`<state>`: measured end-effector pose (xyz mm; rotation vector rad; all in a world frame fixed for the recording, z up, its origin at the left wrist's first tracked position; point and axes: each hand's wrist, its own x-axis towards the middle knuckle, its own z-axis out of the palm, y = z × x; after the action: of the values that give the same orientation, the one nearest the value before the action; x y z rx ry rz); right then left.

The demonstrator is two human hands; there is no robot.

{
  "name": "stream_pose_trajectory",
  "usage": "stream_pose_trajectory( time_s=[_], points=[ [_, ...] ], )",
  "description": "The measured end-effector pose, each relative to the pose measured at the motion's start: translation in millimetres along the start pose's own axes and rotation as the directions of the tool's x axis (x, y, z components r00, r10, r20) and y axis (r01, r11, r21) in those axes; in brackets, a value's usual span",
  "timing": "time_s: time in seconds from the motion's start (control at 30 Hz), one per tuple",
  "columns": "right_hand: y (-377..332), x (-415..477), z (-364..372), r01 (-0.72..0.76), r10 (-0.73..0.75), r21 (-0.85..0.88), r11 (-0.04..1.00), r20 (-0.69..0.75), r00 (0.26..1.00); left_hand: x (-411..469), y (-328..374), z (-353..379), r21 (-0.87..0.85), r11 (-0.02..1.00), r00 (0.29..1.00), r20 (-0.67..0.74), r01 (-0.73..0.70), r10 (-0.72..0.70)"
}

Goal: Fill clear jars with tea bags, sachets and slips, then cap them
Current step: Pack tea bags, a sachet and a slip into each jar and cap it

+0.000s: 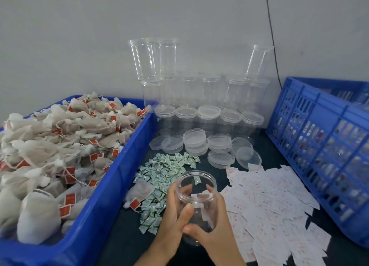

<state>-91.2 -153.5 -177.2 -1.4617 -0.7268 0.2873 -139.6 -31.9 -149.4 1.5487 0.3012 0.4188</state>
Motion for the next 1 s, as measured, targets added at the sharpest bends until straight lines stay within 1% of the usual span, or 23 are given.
stream_pose_trajectory(
  time_s=[0.07, 0.1, 0.2, 0.23, 0.27, 0.3, 0.33, 0.4, 0.43, 0.47, 0.53, 0.57, 0.6, 0.63, 0.67, 0.7, 0.73, 0.77, 0.8, 0.83, 0.87, 0.9, 1.0],
  points=[
    [4.4, -2.6, 3.5, -0.002, 0.002, -0.067, 0.998, -0.008, 1.0, 0.4, 3.9, -7.7, -0.105, 0.994, 0.999, 0.024, -0.019, 0.021],
    [7.3, -4.3, 4.2, -0.003, 0.001, -0.099, 0.995, -0.023, 1.0, 6.8, 7.4, -11.0, -0.122, 0.992, 0.999, 0.048, 0.013, -0.007],
    [14.0, -5.5, 2.4, -0.023, 0.018, -0.149, 0.989, -0.035, 0.999, 7.0, 39.3, -17.6, 0.046, 0.999, 0.988, 0.157, -0.012, 0.005],
    [15.4, -5.3, 2.2, -0.024, 0.019, -0.148, 0.989, -0.03, 0.999, 1.2, 60.9, -22.3, 0.093, 0.992, 0.984, 0.163, -0.086, 0.07],
    [15.0, -4.8, 2.3, -0.023, 0.019, -0.151, 0.988, -0.024, 1.0, 0.3, 82.9, -30.3, 0.152, 0.968, 0.973, 0.149, -0.198, 0.175],
    [13.2, -4.5, 2.8, -0.019, 0.017, -0.159, 0.987, -0.014, 1.0, 5.7, 101.8, -39.2, 0.199, 0.934, 0.952, 0.134, -0.297, 0.274],
    [12.7, -4.6, 3.0, -0.018, 0.019, -0.172, 0.985, 0.003, 1.0, 16.9, 118.4, -51.0, 0.256, 0.897, 0.933, 0.108, -0.36, 0.344],
    [12.9, -6.5, 3.0, -0.03, 0.041, -0.205, 0.978, 0.047, 0.998, 43.1, 135.8, -83.5, 0.397, 0.822, 0.896, 0.006, -0.409, 0.444],
    [12.4, -7.8, 3.4, -0.034, 0.051, -0.229, 0.973, 0.073, 0.996, 60.0, 137.9, -99.1, 0.487, 0.786, 0.883, -0.061, -0.38, 0.465],
    [12.3, -8.9, 3.8, -0.033, 0.058, -0.251, 0.968, 0.095, 0.994, 75.9, 138.1, -113.7, 0.564, 0.766, 0.888, -0.12, -0.308, 0.445],
    [12.1, -9.0, 5.4, -0.036, 0.068, -0.267, 0.963, 0.11, 0.992, 103.9, 121.7, -146.0, 0.638, 0.769, 0.926, -0.261, -0.046, 0.272],
    [11.0, -8.5, 5.9, -0.043, 0.074, -0.262, 0.964, 0.108, 0.991, 114.3, 107.2, -162.4, 0.677, 0.731, 0.931, -0.315, 0.086, 0.183],
    [9.9, -7.3, 6.1, -0.049, 0.078, -0.254, 0.966, 0.105, 0.991, 120.3, 91.6, -176.0, 0.74, 0.651, 0.939, -0.321, 0.169, 0.121],
    [9.1, -6.3, 6.3, -0.055, 0.082, -0.248, 0.967, 0.102, 0.991, 123.3, 76.9, -185.2, 0.797, 0.574, 0.955, -0.284, 0.19, 0.079],
    [8.6, -5.5, 6.5, -0.058, 0.085, -0.246, 0.968, 0.099, 0.991, 126.7, 63.7, -190.8, 0.834, 0.53, 0.972, -0.223, 0.152, 0.071],
    [7.9, -5.0, 6.4, -0.059, 0.085, -0.245, 0.968, 0.098, 0.992, 128.6, 52.4, -191.7, 0.844, 0.524, 0.983, -0.174, 0.116, 0.062],
    [7.8, -4.8, 6.9, -0.06, 0.086, -0.244, 0.968, 0.097, 0.992, 129.4, 42.5, -191.2, 0.846, 0.519, 0.987, -0.161, 0.125, 0.025],
    [8.5, -4.6, 7.4, -0.063, 0.09, -0.247, 0.967, 0.098, 0.991, 130.4, 33.1, -191.3, 0.863, 0.474, 0.983, -0.175, 0.178, -0.049],
    [9.6, -4.1, 7.9, -0.066, 0.094, -0.253, 0.965, 0.099, 0.991, 130.9, 25.9, -190.9, 0.898, 0.369, 0.968, -0.195, 0.24, -0.157],
    [10.9, -3.5, 8.5, -0.067, 0.095, -0.259, 0.964, 0.095, 0.991, 132.6, 20.1, -192.7, 0.933, 0.247, 0.947, -0.2, 0.262, -0.252],
    [11.5, -2.1, 8.7, -0.067, 0.093, -0.265, 0.962, 0.087, 0.992, 135.1, 16.1, -195.7, 0.954, 0.175, 0.935, -0.185, 0.245, -0.302],
    [11.6, -0.8, 9.8, -0.067, 0.091, -0.272, 0.96, 0.078, 0.993, 136.7, 15.4, -198.0, 0.964, 0.158, 0.939, -0.159, 0.215, -0.306],
    [10.3, 7.0, 15.1, -0.082, 0.1, -0.3, 0.95, 0.045, 0.994, 143.6, 16.8, -202.4, 0.971, 0.198, 0.978, -0.095, 0.132, -0.184]
  ],
)
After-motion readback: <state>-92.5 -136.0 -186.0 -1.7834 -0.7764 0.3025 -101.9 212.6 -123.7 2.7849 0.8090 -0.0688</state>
